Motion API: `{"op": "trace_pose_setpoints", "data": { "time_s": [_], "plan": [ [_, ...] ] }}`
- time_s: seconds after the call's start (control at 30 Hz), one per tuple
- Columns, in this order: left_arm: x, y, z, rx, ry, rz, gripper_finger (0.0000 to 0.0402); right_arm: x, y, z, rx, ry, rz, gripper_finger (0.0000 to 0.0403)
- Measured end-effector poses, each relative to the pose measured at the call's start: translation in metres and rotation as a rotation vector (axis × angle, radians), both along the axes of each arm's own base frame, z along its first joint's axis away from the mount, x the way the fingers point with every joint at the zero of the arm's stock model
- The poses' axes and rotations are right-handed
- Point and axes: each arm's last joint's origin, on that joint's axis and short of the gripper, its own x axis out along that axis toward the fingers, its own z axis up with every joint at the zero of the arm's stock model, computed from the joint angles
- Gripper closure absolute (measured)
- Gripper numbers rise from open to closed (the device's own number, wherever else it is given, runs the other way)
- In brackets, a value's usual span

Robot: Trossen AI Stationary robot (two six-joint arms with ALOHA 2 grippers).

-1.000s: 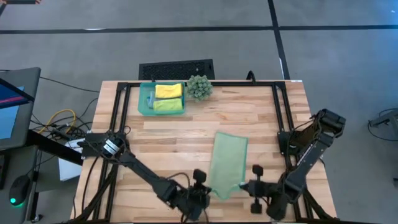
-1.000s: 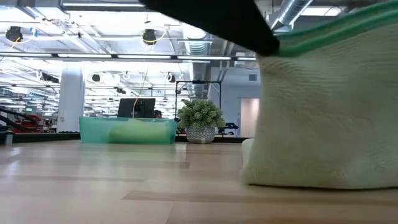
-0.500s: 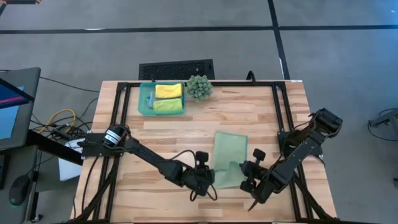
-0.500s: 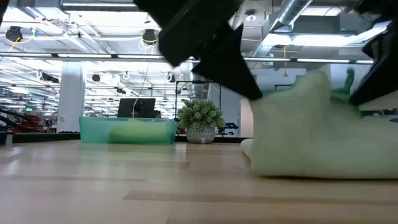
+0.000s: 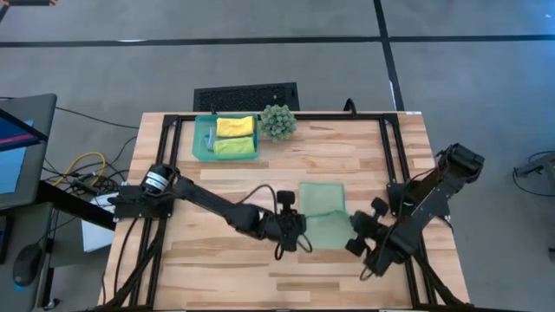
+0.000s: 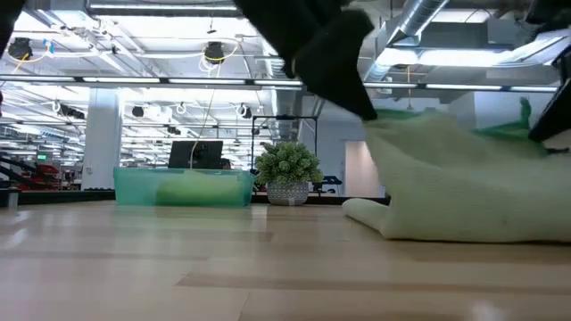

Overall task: Fold microfiber towels
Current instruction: Fold the green microfiber cloth

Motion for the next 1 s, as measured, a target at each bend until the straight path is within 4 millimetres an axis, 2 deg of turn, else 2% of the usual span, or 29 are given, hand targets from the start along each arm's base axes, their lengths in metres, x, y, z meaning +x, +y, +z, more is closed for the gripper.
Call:
{"op": "trace_pose_setpoints", "data": {
  "time_s": [0.13, 0.27, 0.5, 0.63, 0.77, 1.0],
  "plan": [
    [0.007, 0.030, 0.010, 0.000, 0.004, 0.036, 0.0401, 0.000, -0.020, 0.013, -0.033, 0.012, -0.080, 0.0399],
    [0.013, 0.060, 0.006, -0.008, 0.044, 0.043, 0.0401, 0.008, -0.036, 0.015, -0.054, 0.043, -0.123, 0.0399],
    [0.015, 0.095, -0.003, -0.028, 0.082, 0.068, 0.0401, 0.025, -0.062, 0.012, -0.114, 0.133, -0.161, 0.0399],
    [0.018, 0.106, -0.002, -0.041, 0.071, 0.063, 0.0401, 0.026, -0.078, 0.004, -0.142, 0.184, -0.204, 0.0399],
    [0.021, 0.116, 0.000, -0.098, 0.039, 0.033, 0.0401, 0.021, -0.092, -0.015, -0.161, 0.226, -0.216, 0.0399],
    [0.026, 0.121, -0.018, -0.100, 0.066, 0.056, 0.0401, 0.020, -0.107, -0.035, -0.171, 0.218, -0.226, 0.0397]
  ]
}}
